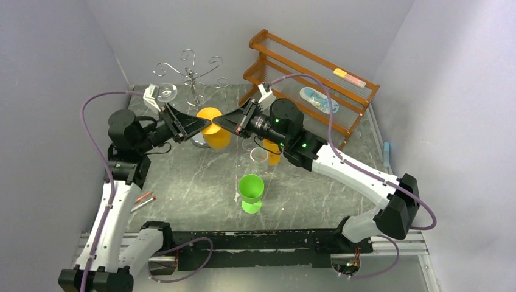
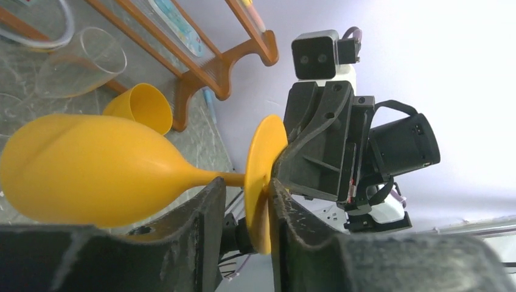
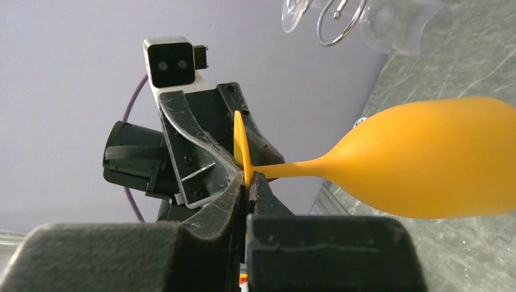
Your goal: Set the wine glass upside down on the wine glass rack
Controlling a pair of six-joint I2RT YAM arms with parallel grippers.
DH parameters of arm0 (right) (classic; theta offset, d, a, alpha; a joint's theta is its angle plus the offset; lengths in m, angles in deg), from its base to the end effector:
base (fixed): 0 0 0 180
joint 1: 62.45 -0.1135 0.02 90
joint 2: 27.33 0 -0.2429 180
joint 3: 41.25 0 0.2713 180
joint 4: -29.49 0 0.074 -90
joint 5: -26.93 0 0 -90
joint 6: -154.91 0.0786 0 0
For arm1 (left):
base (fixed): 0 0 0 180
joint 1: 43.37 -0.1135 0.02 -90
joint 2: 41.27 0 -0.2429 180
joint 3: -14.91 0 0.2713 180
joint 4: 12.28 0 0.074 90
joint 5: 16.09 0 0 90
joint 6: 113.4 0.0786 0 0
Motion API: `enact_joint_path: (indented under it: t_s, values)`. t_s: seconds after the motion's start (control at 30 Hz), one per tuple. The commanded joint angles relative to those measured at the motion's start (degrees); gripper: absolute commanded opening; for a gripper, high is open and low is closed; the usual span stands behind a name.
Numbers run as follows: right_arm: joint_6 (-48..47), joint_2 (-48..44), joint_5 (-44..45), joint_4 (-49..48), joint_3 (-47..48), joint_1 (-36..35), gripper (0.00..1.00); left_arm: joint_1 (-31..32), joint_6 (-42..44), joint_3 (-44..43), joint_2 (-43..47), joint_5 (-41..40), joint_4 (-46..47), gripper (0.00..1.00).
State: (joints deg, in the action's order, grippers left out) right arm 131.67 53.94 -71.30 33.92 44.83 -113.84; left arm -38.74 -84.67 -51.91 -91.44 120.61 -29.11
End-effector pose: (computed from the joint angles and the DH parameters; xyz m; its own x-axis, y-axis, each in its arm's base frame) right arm 0.2441 0.3237 0.3773 -0.7911 0.4667 -0.3954 -0.3442 0.1948 0.9185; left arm 0.2468 -0.0774 0.3774 -0.6861 -0.5478 -0.4787 0.3725 0.3006 -0.8780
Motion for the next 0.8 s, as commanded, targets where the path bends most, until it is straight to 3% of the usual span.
enact_joint_path:
  t_s: [0.0, 0.1, 0.17, 0.2, 0.23, 0.27, 0.3, 0.4, 0.5, 0.77]
  values:
    - [-0.8, 0.3, -0.9, -1.4, 0.2, 0.8, 0.00, 2.2, 0.7, -4.0, -2.2, -2.4, 0.7, 0.25]
    - [-0.9, -0.1, -0.5, -0.8, -0.2, 1.3, 0.00, 2.2, 0.6, -4.4, -2.9, -4.2, 0.8, 0.06]
    - [-1.1, -0.7, 0.4, -0.4, -0.8, 1.5, 0.02, 2.2, -0.2, -4.4, -3.5, -4.9, 2.2, 0.05]
    - [-1.2, -1.0, 0.8, 0.0, -0.9, 1.7, 0.09, 2.2, -0.9, -4.5, -3.9, -4.9, 3.2, 0.05]
    - [-1.4, -1.3, 1.2, 0.2, -1.0, 1.9, 0.27, 2.2, -1.7, -4.6, -4.5, -5.0, 3.6, 0.05]
    - [-1.7, -1.7, 1.7, 0.7, -1.0, 2.1, 0.37, 2.3, -2.4, -4.9, -5.0, -5.2, 4.4, 0.05]
    - [-2.0, -2.2, 2.5, 1.2, -1.0, 2.2, 0.52, 2.3, -3.2, -5.4, -5.5, -5.7, 5.2, 0.05]
    - [-3.1, -4.3, 5.0, 2.2, -1.6, 3.0, 0.72, 2.3, -4.5, -7.5, -7.2, -8.4, 4.2, 0.05]
    - [-4.1, -6.8, 8.0, 3.5, -2.6, 3.5, 0.78, 2.5, -5.7, -9.8, -8.7, -11.6, 1.6, 0.05]
    - [-5.6, -13.4, 15.5, 7.2, -5.5, 3.9, 0.79, 3.1, -10.8, -13.1, -13.6, -18.1, -0.8, 0.05]
